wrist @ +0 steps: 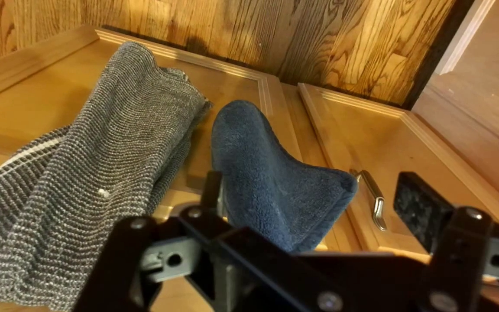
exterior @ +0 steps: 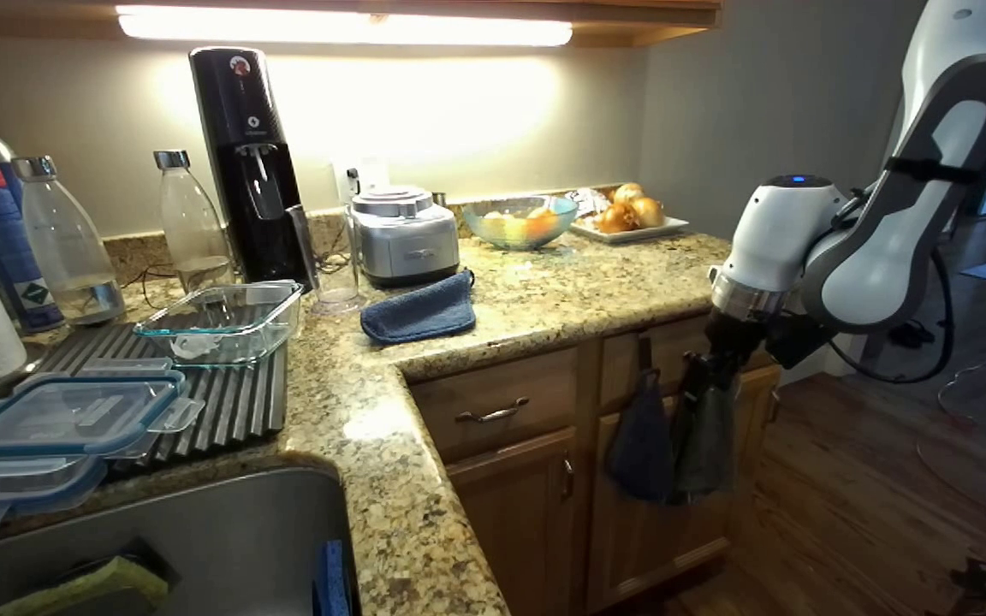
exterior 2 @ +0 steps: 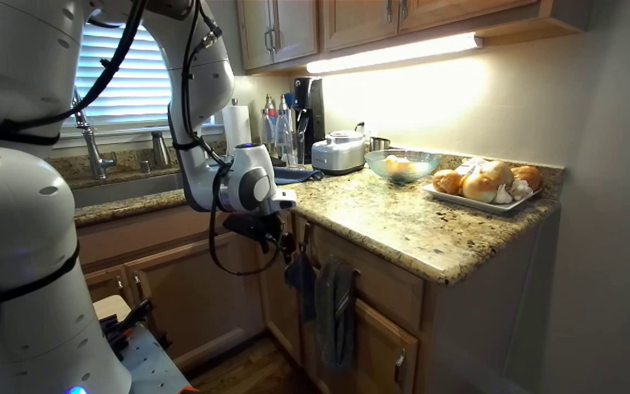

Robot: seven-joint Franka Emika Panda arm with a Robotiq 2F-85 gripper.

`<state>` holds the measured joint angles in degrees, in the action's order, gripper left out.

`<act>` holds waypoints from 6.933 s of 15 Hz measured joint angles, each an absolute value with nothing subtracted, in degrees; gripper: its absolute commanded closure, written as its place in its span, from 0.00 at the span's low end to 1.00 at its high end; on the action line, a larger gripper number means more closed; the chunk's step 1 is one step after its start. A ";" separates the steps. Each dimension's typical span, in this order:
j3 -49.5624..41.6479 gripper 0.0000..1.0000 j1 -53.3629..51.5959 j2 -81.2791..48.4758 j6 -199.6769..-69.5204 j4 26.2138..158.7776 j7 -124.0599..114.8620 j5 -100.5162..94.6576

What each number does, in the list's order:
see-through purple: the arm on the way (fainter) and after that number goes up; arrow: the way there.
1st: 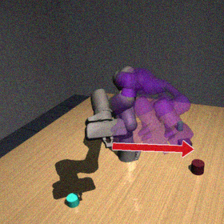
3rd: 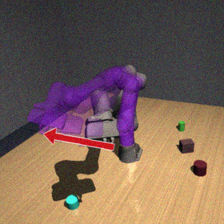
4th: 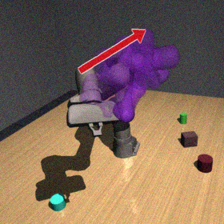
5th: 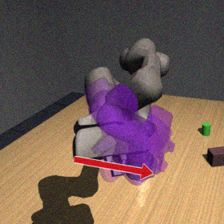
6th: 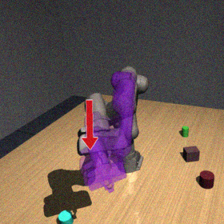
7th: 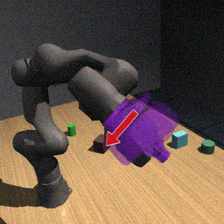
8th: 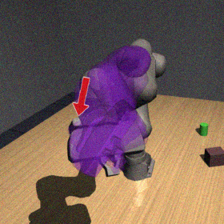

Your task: Take the left blue towel from the hanger and put it on the counter top

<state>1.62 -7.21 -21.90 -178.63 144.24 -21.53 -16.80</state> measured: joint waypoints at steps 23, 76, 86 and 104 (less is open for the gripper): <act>4.33 0.00 -2.53 -42.61 -197.86 132.65 -5.10 -6.04; 4.53 0.91 -3.35 -34.11 -197.80 138.23 1.68 -5.28; 0.29 0.92 -8.19 -25.16 -197.79 149.68 1.99 -2.24; -29.54 0.92 -38.39 -14.60 -197.79 145.44 19.63 23.10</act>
